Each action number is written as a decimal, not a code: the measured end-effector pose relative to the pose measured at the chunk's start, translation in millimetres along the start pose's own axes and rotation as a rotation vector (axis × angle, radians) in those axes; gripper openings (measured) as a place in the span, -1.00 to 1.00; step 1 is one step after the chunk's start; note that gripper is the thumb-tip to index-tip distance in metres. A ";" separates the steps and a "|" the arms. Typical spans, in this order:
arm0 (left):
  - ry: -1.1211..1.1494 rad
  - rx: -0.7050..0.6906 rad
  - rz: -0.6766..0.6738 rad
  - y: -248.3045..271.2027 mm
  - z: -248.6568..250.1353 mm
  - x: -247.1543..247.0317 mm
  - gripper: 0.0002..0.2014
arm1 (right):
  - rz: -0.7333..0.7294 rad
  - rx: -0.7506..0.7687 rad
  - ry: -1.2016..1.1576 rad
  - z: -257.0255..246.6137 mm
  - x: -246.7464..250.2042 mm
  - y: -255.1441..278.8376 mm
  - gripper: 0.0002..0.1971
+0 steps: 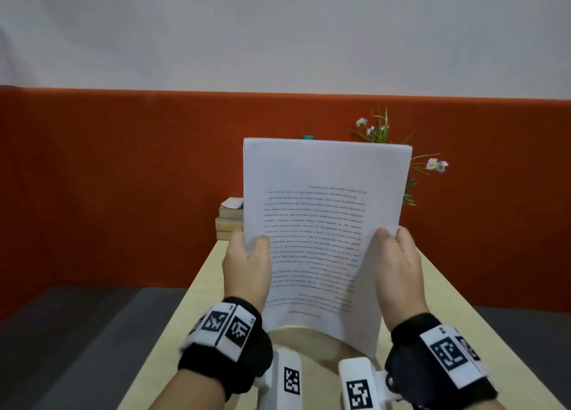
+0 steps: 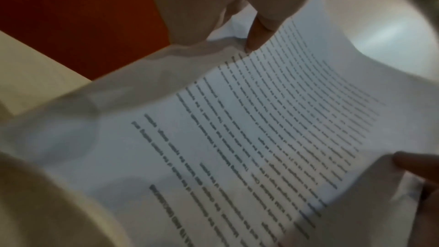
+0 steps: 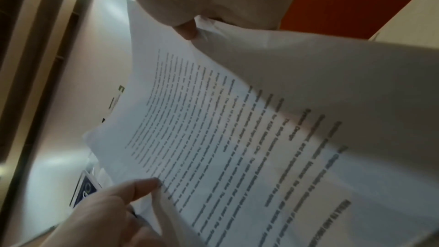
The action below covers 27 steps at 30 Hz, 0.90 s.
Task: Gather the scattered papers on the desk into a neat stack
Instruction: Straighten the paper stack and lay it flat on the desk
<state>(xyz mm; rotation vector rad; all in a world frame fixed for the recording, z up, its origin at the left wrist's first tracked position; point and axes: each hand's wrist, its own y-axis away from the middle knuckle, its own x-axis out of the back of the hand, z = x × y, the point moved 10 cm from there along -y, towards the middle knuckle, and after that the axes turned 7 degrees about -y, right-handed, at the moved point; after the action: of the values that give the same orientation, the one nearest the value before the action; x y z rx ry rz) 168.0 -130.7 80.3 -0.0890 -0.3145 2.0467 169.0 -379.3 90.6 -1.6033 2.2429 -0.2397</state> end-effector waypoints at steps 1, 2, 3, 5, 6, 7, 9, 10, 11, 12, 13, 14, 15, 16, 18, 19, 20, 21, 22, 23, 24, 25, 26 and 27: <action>-0.002 -0.010 0.005 -1.3 2.7 0.7 -0.83 | 0.015 0.009 -0.008 -1.8 2.4 -0.8 -0.78; -0.005 -0.014 0.003 -2.0 3.4 0.3 -0.83 | 0.018 0.012 -0.005 -0.5 3.3 -0.3 -0.78; -0.012 -0.006 -0.004 -2.8 0.2 -0.8 -0.81 | -0.001 0.005 0.013 3.3 1.5 1.5 -0.77; -0.013 0.042 -0.028 -3.3 -11.8 -5.0 -0.78 | -0.053 -0.067 0.043 21.0 -4.3 6.8 -0.72; -0.017 0.066 -0.039 -3.1 -17.7 -6.9 -0.79 | -0.078 -0.107 0.056 29.6 -6.2 8.8 -0.68; -0.026 0.075 -0.045 -4.1 -21.7 -7.8 -0.81 | -0.094 -0.127 0.078 33.3 -6.8 8.7 -0.66; -0.050 0.042 -0.044 -7.5 -19.3 -4.3 -0.85 | -0.077 -0.089 0.152 19.6 -3.2 4.5 -0.68; -0.073 -0.005 -0.046 -9.5 -11.3 -1.0 -0.85 | -0.027 -0.011 0.229 1.1 2.6 0.1 -0.64; -0.114 -0.073 -0.056 -11.2 0.6 1.5 -0.85 | 0.036 0.100 0.339 -24.9 8.1 -3.3 -0.51; -0.168 -0.170 -0.067 -11.7 15.8 3.3 -0.86 | 0.081 0.230 0.464 -56.1 8.9 -4.3 -0.36; -0.233 -0.289 -0.078 -10.9 33.5 3.7 -0.88 | 0.095 0.368 0.584 -88.8 3.1 -2.3 -0.24; -0.305 -0.409 -0.083 -8.2 51.5 2.7 -0.90 | 0.068 0.488 0.684 -114.8 -7.8 -1.6 -0.16; -0.380 -0.507 -0.082 -5.4 67.3 0.7 -0.88 | 0.010 0.566 0.765 -134.2 -19.9 -2.2 -0.12; -0.456 -0.581 -0.079 -3.4 80.6 -2.1 -0.86 | -0.062 0.583 0.799 -144.2 -29.0 -6.9 -0.11; -0.565 -0.671 -0.081 -3.1 100.3 -7.4 -0.87 | -0.234 0.469 0.730 -144.1 -38.1 -23.1 -0.27; -0.605 -0.701 -0.086 -2.9 108.3 -10.2 -0.88 | -0.306 0.391 0.641 -138.9 -39.7 -27.8 -0.43; -0.635 -0.721 -0.097 -2.0 114.7 -13.3 -0.87 | -0.343 0.326 0.544 -131.5 -38.9 -31.3 -0.58; -0.656 -0.737 -0.117 -1.0 119.0 -16.8 -0.85 | -0.342 0.280 0.456 -124.3 -35.5 -33.7 -0.70; -0.678 -0.742 -0.131 0.2 121.5 -19.5 -0.84 | -0.315 0.254 0.395 -116.7 -29.8 -35.7 -0.80; -0.712 -0.742 -0.111 1.3 123.2 -18.6 -0.84 | -0.287 0.240 0.350 -110.0 -24.3 -36.2 -0.88; -0.765 -0.734 -0.048 1.3 123.4 -12.6 -0.84 | -0.261 0.218 0.306 -102.5 -18.1 -36.7 -0.90; -0.810 -0.703 0.058 -1.1 121.1 0.5 -0.78 | -0.244 0.182 0.240 -94.3 -11.0 -36.4 -0.90; -0.817 -0.625 0.181 -7.4 112.2 20.1 -0.63 | -0.224 0.138 0.159 -85.7 -2.4 -36.3 -0.88; -0.759 -0.494 0.272 -14.8 96.5 42.5 -0.42 | -0.205 0.096 0.076 -77.7 6.1 -35.7 -0.86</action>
<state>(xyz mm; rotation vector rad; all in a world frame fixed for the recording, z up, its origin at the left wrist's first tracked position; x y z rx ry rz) 141.5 -104.7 180.0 0.3725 -1.3362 2.1547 168.0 -403.0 172.9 -1.7995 2.0866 -0.4633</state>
